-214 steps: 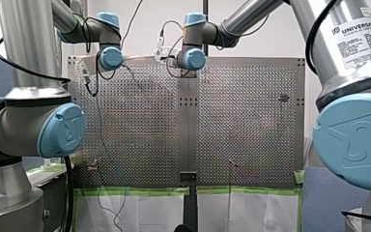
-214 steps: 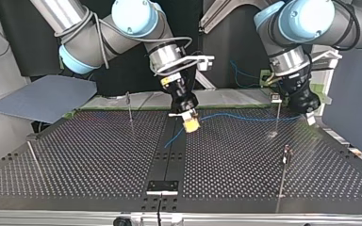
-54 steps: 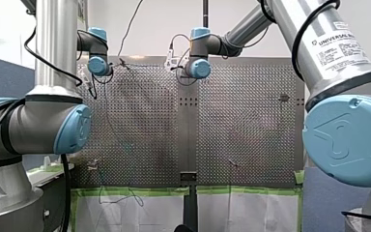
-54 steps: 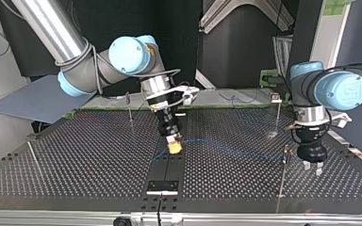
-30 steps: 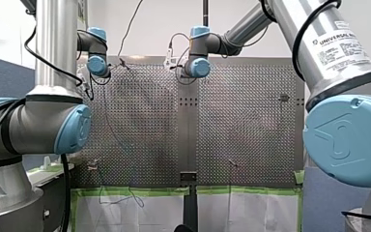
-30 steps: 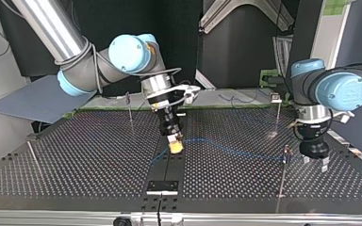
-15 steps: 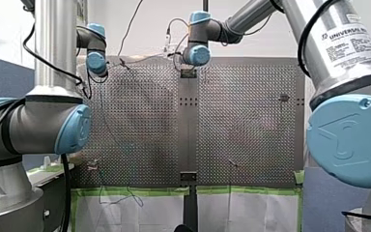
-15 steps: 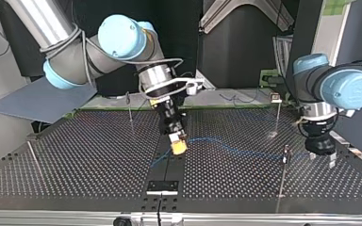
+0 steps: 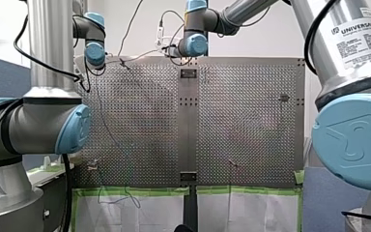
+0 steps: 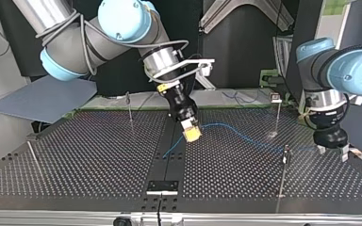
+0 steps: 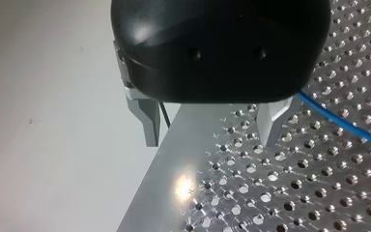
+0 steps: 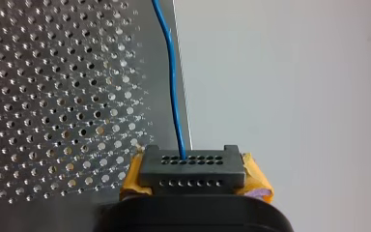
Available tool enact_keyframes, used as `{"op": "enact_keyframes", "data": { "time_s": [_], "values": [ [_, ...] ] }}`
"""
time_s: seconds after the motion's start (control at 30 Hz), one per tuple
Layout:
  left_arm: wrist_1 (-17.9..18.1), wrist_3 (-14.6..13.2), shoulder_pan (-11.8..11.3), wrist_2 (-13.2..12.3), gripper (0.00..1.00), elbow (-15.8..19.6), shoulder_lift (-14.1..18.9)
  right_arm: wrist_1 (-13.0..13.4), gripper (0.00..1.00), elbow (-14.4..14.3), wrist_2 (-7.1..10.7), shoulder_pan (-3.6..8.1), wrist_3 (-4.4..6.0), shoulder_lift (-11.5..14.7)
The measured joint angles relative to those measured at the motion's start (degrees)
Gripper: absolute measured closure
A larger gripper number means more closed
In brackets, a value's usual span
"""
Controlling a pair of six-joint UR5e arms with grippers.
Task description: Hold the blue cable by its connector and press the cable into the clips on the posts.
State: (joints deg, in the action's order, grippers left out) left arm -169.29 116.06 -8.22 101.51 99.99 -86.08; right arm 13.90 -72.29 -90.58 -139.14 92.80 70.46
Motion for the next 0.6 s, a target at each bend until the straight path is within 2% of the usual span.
{"op": "enact_keyframes", "data": {
  "time_s": [0.17,0.4,0.47,0.6],
  "values": [
    [-0.76,0.92,0.34,1.95,0.00,1.71,2.20,-1.16,1.00,-0.04,0.07,-0.73,-0.56,1.53],
    [-1.85,1.02,0.49,2.56,0.00,3.68,5.60,-2.34,1.00,-0.06,0.75,-1.63,-0.79,4.00],
    [-2.29,0.91,0.49,2.57,0.00,4.00,6.55,-3.02,1.00,-0.07,1.01,-1.86,-1.17,4.33],
    [-3.12,0.76,0.64,2.59,0.00,4.48,7.98,-5.16,1.00,-0.09,2.16,-2.60,-2.56,5.14]
  ]
}}
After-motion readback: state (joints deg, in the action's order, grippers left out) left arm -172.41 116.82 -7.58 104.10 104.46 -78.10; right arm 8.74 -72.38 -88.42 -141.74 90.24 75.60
